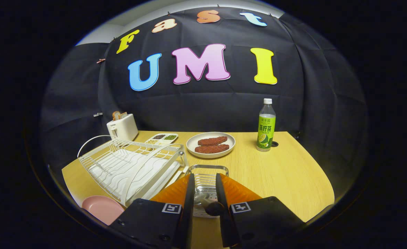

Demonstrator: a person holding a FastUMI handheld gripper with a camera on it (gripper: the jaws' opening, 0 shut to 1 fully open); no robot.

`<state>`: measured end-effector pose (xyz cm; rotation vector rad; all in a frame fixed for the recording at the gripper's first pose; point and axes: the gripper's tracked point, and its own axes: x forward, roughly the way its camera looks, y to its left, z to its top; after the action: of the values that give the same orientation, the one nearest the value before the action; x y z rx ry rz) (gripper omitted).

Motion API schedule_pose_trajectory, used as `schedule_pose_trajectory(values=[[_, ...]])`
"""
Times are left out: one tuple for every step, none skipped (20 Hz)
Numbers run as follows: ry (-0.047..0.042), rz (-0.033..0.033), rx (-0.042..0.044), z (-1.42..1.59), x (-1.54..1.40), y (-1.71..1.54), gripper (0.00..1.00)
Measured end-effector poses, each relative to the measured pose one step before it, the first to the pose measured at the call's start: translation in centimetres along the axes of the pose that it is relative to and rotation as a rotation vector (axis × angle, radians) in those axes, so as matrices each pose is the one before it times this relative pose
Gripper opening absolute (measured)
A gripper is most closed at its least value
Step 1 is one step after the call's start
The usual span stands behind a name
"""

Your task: Take the plate from the dish rack, then take the spoon from the basket and place it into the plate.

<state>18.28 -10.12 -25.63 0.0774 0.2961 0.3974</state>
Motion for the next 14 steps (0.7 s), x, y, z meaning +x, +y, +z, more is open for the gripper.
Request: schedule_pose_trajectory(values=[[0.01210,-0.00088,-0.00106,-0.073,-0.029,0.029,0.23],[0.00506,0.00712,-0.00342,-0.012,0.013,0.338,0.21],[-0.00128,0.00226,-0.00794,0.158,0.011,0.187,0.21],[-0.00087,0.00117,-0.00626,0.237,0.003,0.091,0.20],[-0.00432,0.00886,-0.00284,0.540,-0.080,0.260,0.18],[-0.00072,0.00431,-0.00680,0.154,0.115,0.176,0.18],[-0.00349,0.00528,-0.00874,0.432,-0.027,0.090,0.16],[0.00034,0.00576,-0.00679,0.308,0.129,0.239,0.16],[0.00127,0.00222,-0.00737,0.352,0.057,0.037,0.16],[0.00340,0.00259,-0.00555,0.421,-0.033,0.102,0.16],[-0.00363,0.00014,-0.00335,0.669,-0.077,-0.103,0.16],[-0.00550,-0.00054,-0.00181,0.704,-0.008,-0.046,0.16],[-0.00304,-0.00046,-0.00309,0.609,-0.123,-0.139,0.15],[-0.00322,-0.00139,-0.00152,0.653,-0.073,-0.169,0.15]])
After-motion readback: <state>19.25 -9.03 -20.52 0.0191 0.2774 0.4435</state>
